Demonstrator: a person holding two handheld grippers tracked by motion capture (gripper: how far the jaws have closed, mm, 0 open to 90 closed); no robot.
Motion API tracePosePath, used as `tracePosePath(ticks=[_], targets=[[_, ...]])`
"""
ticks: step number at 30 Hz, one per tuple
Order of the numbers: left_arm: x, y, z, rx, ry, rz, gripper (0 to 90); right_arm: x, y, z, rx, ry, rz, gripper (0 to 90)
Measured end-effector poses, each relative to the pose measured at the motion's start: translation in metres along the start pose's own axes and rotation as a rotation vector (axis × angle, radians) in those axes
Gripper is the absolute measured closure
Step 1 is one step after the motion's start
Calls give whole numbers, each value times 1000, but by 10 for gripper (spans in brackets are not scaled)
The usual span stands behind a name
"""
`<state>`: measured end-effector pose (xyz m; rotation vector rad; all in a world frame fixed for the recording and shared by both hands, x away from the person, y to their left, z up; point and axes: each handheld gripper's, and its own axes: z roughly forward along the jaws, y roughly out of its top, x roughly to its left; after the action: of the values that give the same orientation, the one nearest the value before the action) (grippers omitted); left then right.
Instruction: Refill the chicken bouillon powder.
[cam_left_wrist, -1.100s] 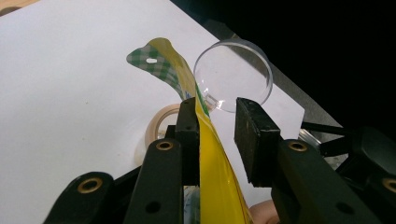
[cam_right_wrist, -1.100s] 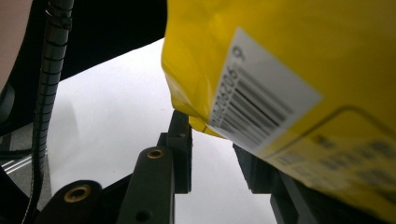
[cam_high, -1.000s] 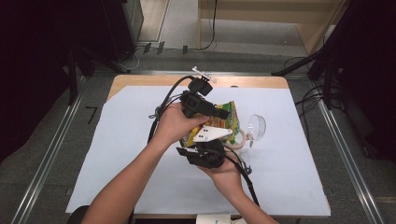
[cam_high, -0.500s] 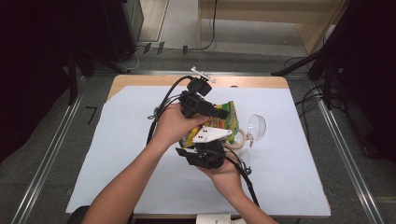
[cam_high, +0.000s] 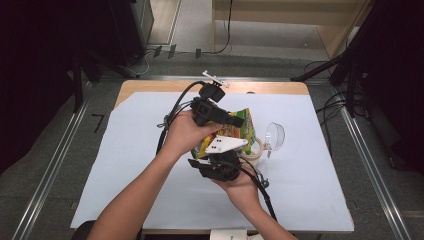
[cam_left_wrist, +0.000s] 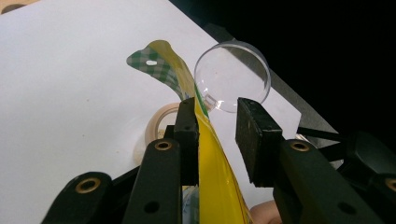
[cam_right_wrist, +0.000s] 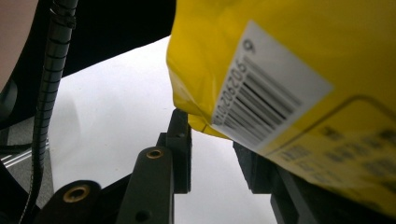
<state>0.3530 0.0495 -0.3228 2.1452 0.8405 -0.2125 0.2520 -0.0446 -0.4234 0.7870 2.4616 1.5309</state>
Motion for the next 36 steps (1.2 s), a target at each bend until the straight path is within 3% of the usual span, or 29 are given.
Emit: tracePosePath(ticks=[8,21,36], targets=[[4,3,1,6,-10,-31,706,1,2,-1,5,-2,0,696],[5,7,3,9,-5,-44,708,-2,3,-1,3,-17,-4,704],[0,4,2,1,7,-15,702,-1,2,-1,5,-22,-22,713]])
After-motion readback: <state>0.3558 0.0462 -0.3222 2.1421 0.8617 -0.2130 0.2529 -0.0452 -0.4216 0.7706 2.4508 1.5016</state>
